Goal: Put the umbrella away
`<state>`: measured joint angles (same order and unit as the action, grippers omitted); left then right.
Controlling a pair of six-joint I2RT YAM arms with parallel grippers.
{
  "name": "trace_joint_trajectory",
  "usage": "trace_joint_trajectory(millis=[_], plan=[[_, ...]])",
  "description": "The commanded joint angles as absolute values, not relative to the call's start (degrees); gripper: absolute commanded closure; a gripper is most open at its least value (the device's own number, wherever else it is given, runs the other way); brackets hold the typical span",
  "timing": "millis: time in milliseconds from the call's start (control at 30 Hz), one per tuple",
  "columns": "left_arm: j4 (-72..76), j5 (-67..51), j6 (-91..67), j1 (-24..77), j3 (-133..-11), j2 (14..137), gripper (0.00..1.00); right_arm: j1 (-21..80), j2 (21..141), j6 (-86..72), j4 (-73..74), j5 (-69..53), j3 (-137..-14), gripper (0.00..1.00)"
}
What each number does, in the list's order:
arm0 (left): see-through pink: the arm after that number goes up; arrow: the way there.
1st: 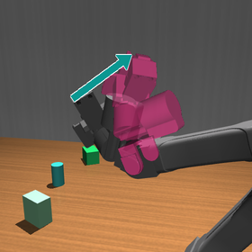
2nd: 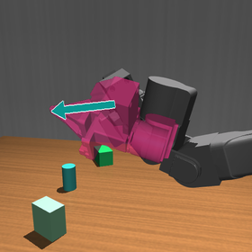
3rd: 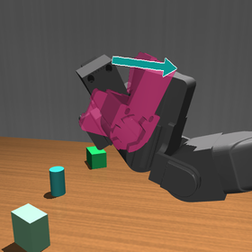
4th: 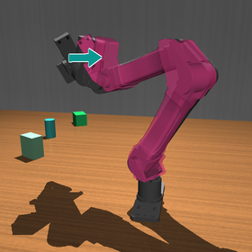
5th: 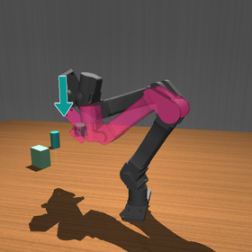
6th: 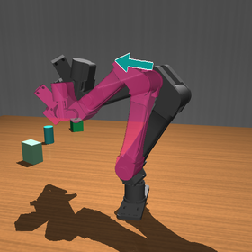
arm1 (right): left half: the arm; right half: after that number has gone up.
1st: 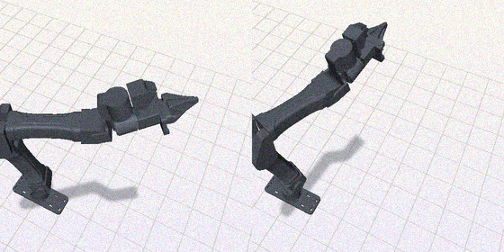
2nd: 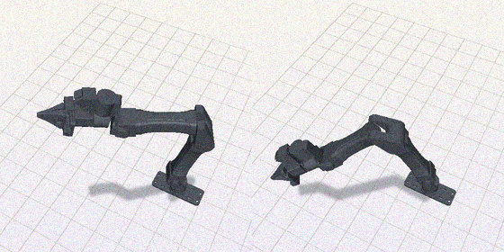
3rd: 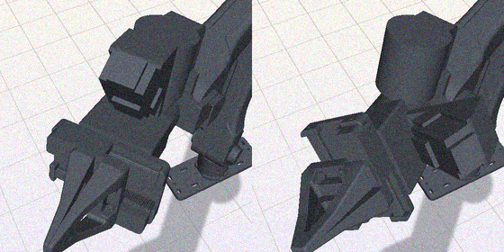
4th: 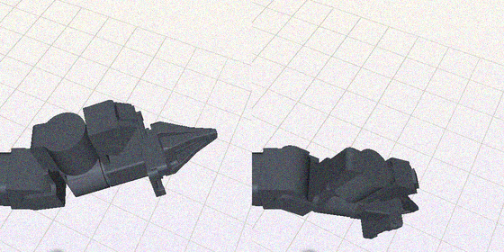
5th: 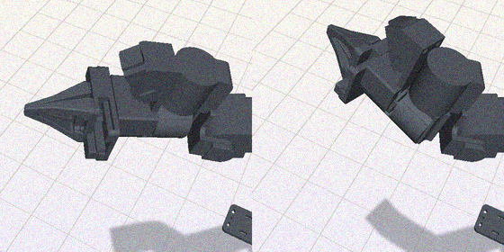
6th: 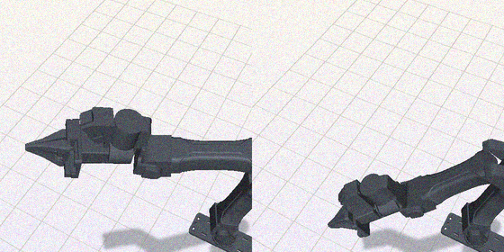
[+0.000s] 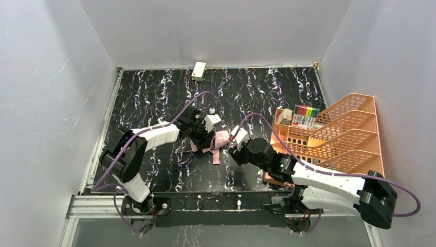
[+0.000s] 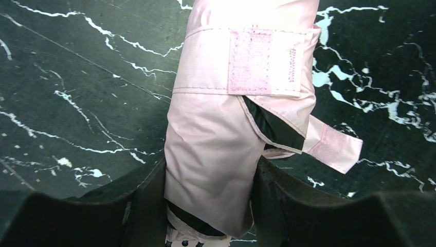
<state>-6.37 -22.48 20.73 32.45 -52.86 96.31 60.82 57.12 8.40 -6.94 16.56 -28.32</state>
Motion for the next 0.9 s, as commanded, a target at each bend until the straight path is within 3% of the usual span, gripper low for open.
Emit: trace_joint_trajectory(millis=[0,233,433,867], plan=[[-5.9,-7.5,21.9,34.6,-48.6,95.4,0.97,60.7,54.4,-14.4,2.8,17.1,-29.2,0.37],[-4.2,-1.7,20.3,38.1,-45.7,93.8,1.00,60.7,52.9,-43.8,11.4,24.5,-29.5,0.37],[-5.9,3.4,16.4,40.3,-45.3,93.2,1.00,60.7,52.6,-68.3,7.8,26.6,-24.8,0.37],[-15.2,12.5,-4.6,43.8,-48.3,93.6,1.00,60.6,55.1,-85.3,-6.6,28.4,-19.2,0.39]])
